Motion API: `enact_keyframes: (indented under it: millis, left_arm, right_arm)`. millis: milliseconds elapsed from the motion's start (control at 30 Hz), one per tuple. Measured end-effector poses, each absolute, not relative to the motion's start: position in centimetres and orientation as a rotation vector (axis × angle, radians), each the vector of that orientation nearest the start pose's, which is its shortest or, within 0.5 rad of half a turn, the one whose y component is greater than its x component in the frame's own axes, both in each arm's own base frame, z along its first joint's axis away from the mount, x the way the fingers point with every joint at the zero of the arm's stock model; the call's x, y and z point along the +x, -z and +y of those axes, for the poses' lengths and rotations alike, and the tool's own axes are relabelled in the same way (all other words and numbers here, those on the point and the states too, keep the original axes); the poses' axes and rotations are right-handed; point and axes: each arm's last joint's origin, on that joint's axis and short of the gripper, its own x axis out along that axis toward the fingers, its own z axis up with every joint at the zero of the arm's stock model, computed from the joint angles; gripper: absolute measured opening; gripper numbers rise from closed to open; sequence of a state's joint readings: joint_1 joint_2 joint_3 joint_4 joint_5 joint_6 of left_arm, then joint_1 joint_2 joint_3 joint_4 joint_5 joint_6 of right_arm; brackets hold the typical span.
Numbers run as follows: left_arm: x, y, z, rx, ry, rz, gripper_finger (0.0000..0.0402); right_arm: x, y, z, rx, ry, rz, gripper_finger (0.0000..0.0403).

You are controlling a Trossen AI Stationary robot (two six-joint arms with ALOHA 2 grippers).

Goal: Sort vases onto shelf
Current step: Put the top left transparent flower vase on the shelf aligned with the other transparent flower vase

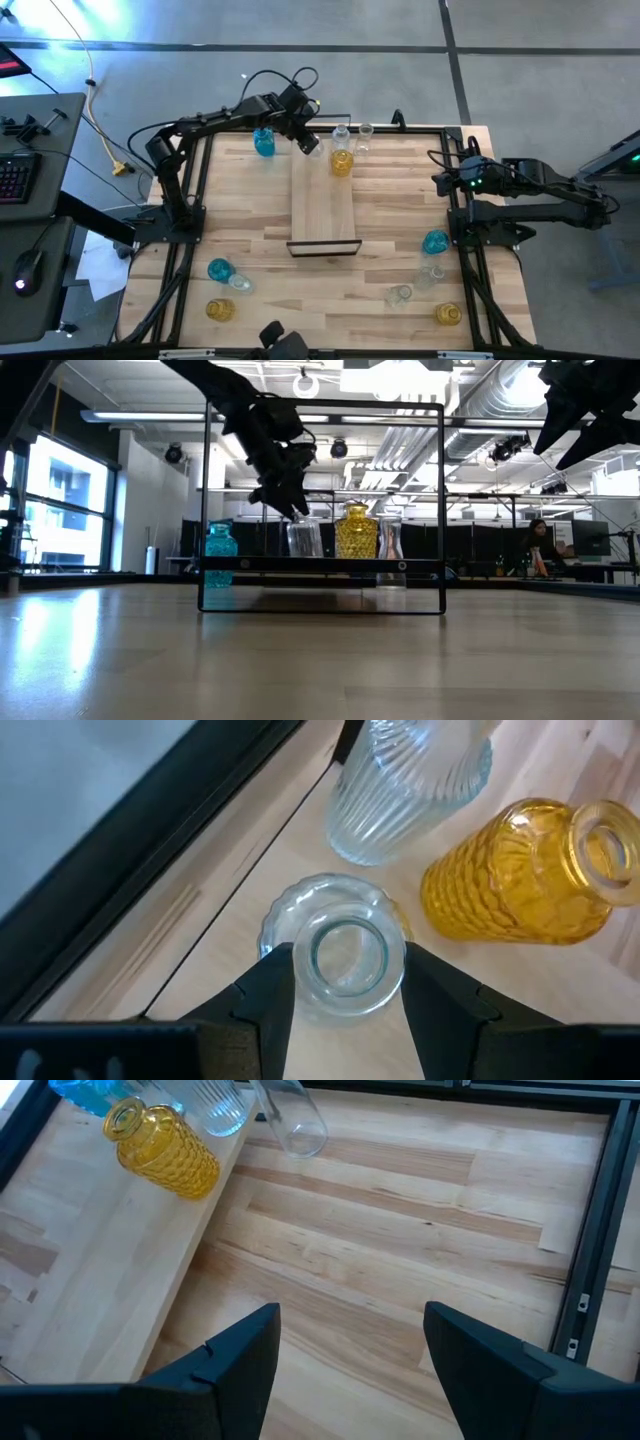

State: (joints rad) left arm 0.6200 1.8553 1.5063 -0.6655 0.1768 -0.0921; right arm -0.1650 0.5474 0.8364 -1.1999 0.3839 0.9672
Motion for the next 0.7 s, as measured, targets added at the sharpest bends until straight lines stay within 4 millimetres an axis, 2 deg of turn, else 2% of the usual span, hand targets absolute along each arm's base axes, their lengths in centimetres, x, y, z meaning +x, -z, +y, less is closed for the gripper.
enact_keyframes:
  millis: [300,700]
  left_arm:
    - [31.6,-25.7,23.4,-0.477,-0.48,0.957,0.0146]
    - [31.6,-25.8,23.3,-0.475,-0.473,0.956,0.0149]
  right_arm:
    - [6.8,-29.3,-2.2,0.777,0.894,0.596,0.0243]
    - [6.8,-29.3,-2.2,0.773,0.892,0.597,0.0243]
